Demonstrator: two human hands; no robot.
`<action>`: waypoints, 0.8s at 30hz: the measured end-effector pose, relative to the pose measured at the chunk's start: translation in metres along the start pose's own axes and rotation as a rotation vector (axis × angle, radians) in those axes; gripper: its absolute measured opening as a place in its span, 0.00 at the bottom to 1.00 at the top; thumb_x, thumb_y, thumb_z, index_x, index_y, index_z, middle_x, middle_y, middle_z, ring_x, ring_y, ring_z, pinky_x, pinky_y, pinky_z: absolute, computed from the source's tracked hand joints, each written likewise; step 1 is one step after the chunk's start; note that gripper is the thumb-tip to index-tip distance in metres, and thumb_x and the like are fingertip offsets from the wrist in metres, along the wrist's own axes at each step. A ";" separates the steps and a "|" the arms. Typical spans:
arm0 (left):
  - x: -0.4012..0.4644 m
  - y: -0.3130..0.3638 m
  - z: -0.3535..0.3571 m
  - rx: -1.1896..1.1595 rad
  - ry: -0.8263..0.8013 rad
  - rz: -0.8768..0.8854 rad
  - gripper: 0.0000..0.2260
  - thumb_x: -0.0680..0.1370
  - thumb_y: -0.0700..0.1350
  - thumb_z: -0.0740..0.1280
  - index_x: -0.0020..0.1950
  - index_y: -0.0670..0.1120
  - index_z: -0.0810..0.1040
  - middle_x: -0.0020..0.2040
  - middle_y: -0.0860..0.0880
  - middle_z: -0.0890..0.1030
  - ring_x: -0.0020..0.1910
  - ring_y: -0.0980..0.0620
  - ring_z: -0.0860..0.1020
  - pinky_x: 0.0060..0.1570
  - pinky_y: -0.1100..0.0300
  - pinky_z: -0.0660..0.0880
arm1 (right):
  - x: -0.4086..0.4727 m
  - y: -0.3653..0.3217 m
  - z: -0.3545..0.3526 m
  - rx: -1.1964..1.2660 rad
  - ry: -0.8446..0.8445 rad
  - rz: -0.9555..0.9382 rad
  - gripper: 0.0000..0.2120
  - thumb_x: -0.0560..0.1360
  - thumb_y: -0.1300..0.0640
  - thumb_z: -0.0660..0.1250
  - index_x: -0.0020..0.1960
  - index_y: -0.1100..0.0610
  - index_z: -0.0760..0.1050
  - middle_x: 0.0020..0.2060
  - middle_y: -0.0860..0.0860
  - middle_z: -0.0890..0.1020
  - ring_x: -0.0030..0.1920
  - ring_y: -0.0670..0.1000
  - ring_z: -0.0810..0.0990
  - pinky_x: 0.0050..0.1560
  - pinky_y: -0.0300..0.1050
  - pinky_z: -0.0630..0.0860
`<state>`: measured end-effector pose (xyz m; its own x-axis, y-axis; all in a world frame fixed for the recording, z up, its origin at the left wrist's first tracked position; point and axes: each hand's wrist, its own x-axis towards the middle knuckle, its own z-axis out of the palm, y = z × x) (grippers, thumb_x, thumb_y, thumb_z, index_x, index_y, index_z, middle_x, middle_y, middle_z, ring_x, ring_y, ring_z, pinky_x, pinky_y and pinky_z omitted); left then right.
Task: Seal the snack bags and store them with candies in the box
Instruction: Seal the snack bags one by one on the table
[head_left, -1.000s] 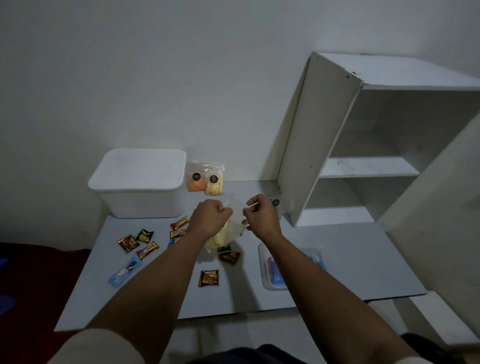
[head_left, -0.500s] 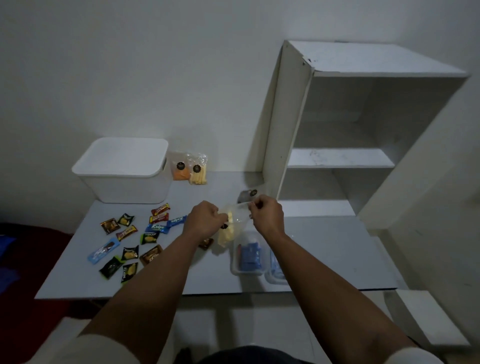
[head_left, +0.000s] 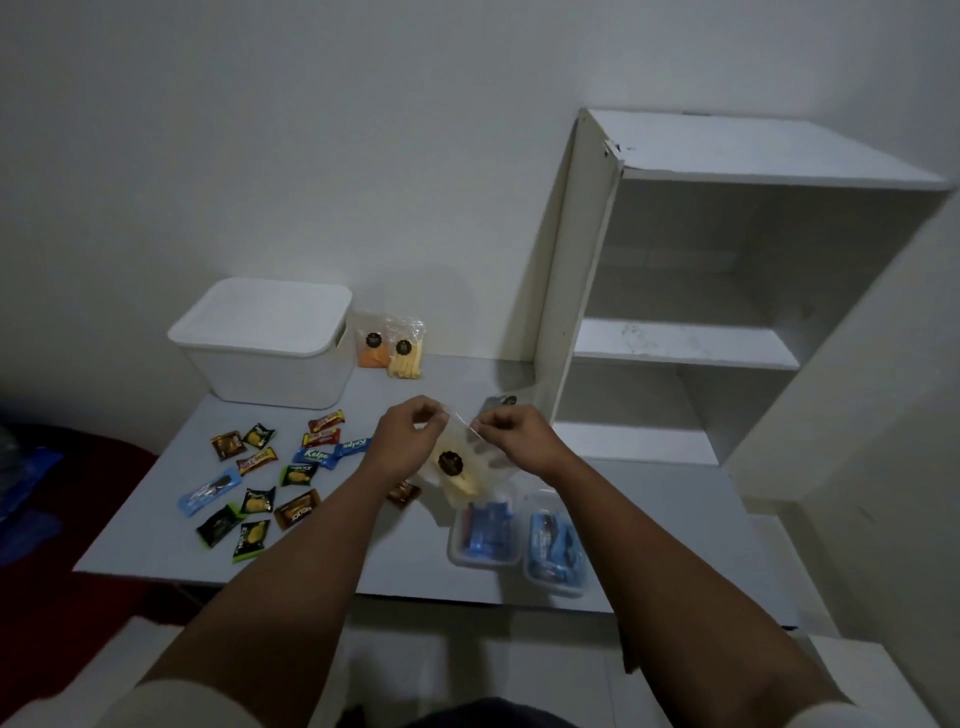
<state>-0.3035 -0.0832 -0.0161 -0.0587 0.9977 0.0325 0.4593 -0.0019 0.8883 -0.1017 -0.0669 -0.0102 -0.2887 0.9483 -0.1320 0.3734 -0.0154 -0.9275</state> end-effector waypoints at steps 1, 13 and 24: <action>0.002 -0.002 -0.002 -0.013 -0.001 -0.002 0.03 0.79 0.45 0.70 0.49 0.49 0.83 0.47 0.54 0.85 0.51 0.54 0.82 0.53 0.58 0.76 | 0.002 -0.002 -0.001 0.038 -0.020 0.020 0.08 0.81 0.56 0.69 0.52 0.60 0.84 0.48 0.56 0.87 0.51 0.57 0.87 0.51 0.58 0.84; 0.029 -0.014 -0.037 -0.232 -0.020 -0.126 0.11 0.82 0.42 0.65 0.40 0.44 0.78 0.36 0.47 0.83 0.36 0.52 0.81 0.41 0.61 0.78 | 0.048 -0.029 0.029 0.088 -0.060 0.035 0.09 0.77 0.55 0.73 0.50 0.61 0.83 0.45 0.59 0.87 0.50 0.59 0.87 0.54 0.55 0.82; 0.083 -0.029 -0.087 -0.194 -0.207 -0.078 0.09 0.80 0.41 0.66 0.43 0.40 0.80 0.39 0.42 0.83 0.38 0.51 0.83 0.44 0.58 0.79 | 0.101 -0.062 0.063 0.046 -0.086 0.031 0.02 0.77 0.63 0.71 0.45 0.60 0.81 0.39 0.56 0.84 0.38 0.47 0.84 0.43 0.42 0.80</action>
<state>-0.3985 -0.0058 0.0006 0.1040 0.9878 -0.1163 0.2812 0.0830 0.9561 -0.2096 0.0103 0.0121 -0.3532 0.9163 -0.1890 0.3435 -0.0609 -0.9372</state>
